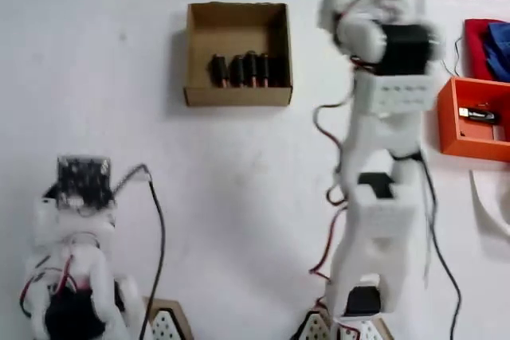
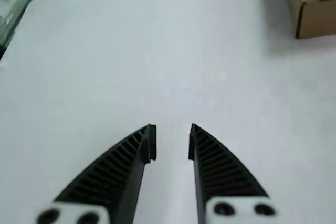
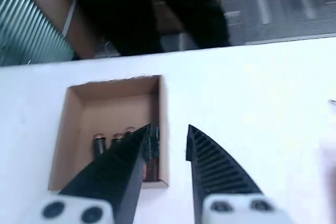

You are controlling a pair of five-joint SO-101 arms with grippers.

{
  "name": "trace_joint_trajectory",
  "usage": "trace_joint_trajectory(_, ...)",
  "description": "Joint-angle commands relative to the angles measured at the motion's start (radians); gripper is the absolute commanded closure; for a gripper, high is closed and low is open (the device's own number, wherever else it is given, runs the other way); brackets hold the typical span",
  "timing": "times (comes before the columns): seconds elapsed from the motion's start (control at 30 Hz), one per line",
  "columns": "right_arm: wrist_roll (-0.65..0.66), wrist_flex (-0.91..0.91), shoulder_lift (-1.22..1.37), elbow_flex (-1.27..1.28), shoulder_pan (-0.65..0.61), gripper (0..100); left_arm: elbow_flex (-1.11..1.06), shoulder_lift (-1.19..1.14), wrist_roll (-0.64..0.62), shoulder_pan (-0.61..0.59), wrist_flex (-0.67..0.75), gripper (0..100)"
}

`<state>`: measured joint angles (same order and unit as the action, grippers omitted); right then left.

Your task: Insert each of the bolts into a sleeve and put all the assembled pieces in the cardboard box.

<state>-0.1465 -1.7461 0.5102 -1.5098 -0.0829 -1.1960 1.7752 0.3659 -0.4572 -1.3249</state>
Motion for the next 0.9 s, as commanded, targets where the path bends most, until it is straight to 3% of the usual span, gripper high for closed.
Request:
trace_joint_trajectory(0.0, 0.011, -0.028, -0.300, 0.242, 0.044, 91.9, -0.035, 0.044, -0.044, 0.138, -0.063, 87)
trace_joint_trajectory(0.13, 0.011, -0.025, -0.699, 0.790, -0.033, 91.6, -0.093, 0.041, -0.358, 0.311, -0.061, 87)
trace_joint_trajectory(0.23, 0.011, -0.015, -0.954, 1.206, -0.090, 91.5, -0.128, 0.041, -0.485, 0.433, -0.060, 87)
trace_joint_trajectory(0.4, 0.014, 0.151, -1.190, 1.786, -0.019, 91.4, -0.259, 0.041, -0.489, 0.485, -0.049, 87)
trace_joint_trajectory(0.53, 0.135, 0.415, -1.276, 2.205, 0.079, 90.2, -0.383, 0.041, -0.489, 0.485, 0.083, 87)
trace_joint_trajectory(0.7, 0.167, 0.541, -1.415, 2.533, 0.160, 90.1, -0.467, 0.041, -0.488, 0.486, 0.086, 87)
trace_joint_trajectory(0.87, 0.250, 0.558, -1.658, 2.762, 0.163, 90.1, -0.470, 0.041, -0.258, 0.376, 0.035, 87)
